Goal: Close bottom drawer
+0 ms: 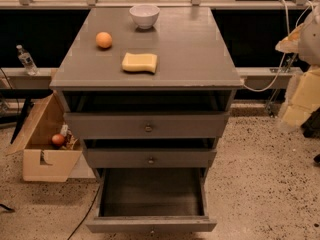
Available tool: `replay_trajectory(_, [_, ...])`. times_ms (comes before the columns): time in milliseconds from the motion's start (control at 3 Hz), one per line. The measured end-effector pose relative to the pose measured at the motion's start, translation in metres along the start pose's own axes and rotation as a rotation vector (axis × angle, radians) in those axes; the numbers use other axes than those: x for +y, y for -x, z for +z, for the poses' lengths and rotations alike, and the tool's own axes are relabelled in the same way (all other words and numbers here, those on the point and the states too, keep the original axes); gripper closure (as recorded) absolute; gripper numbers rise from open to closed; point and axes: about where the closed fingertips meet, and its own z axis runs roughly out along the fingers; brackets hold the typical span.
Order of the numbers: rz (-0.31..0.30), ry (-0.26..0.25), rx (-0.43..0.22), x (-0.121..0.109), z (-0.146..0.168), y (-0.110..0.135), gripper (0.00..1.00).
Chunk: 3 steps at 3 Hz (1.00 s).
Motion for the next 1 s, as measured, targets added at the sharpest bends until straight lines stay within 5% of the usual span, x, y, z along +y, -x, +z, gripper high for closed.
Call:
replay_trajectory(333, [0.000,0.000,0.000,0.000,0.000,0.000,0.00])
replay_trajectory(1000, [0.154,0.094,-0.124,0.038,0.070,-0.002,0.00])
